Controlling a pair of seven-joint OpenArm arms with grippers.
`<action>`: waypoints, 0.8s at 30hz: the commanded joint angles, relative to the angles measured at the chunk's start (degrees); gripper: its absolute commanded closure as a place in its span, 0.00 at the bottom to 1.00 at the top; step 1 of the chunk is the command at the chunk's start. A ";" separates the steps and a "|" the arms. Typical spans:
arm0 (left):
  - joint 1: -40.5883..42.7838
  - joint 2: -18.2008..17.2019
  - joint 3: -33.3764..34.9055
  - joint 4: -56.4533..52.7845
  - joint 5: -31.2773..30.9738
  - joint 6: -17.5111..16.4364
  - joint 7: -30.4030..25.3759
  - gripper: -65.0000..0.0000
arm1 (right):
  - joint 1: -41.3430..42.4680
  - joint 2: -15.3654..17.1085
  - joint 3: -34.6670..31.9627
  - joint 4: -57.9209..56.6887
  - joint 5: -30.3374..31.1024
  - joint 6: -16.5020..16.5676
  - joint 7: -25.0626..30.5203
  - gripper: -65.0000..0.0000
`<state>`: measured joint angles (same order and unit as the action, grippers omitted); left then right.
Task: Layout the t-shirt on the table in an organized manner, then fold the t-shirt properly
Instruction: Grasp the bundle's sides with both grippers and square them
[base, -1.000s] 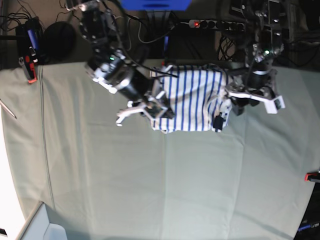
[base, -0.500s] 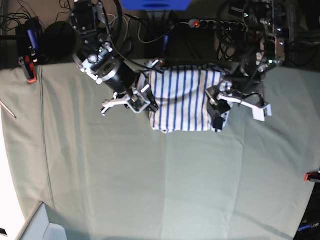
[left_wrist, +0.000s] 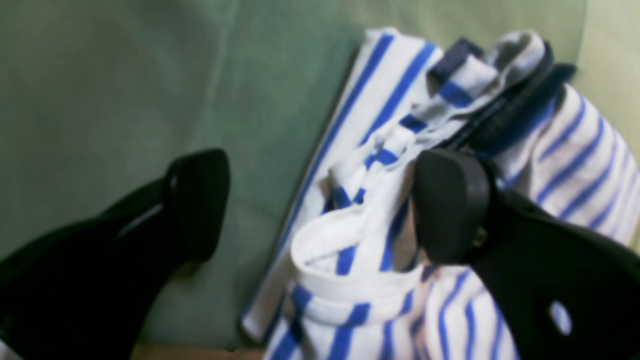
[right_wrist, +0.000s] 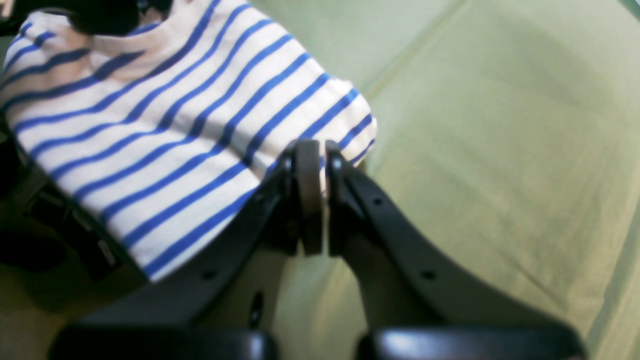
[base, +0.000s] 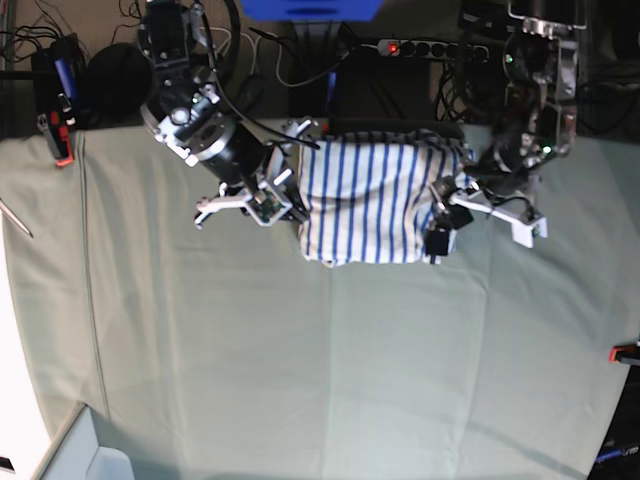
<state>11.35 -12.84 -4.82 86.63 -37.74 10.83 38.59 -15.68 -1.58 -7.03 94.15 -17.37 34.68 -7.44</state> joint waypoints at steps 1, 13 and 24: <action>-0.67 -0.30 1.17 0.45 -0.55 -0.15 0.05 0.14 | 0.34 -0.13 -0.14 1.19 0.97 0.09 1.51 1.00; -1.73 -0.30 3.02 -2.89 -0.46 -0.15 -0.13 0.48 | 0.34 -0.13 -0.14 1.19 0.88 0.09 1.51 1.00; -2.34 -0.39 2.93 -5.36 0.07 -0.15 -5.58 1.00 | 0.87 -0.04 2.32 1.28 0.79 0.09 1.51 1.00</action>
<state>9.58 -12.67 -1.63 81.06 -38.72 10.00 33.26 -15.25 -1.58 -4.49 94.19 -17.39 34.68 -7.46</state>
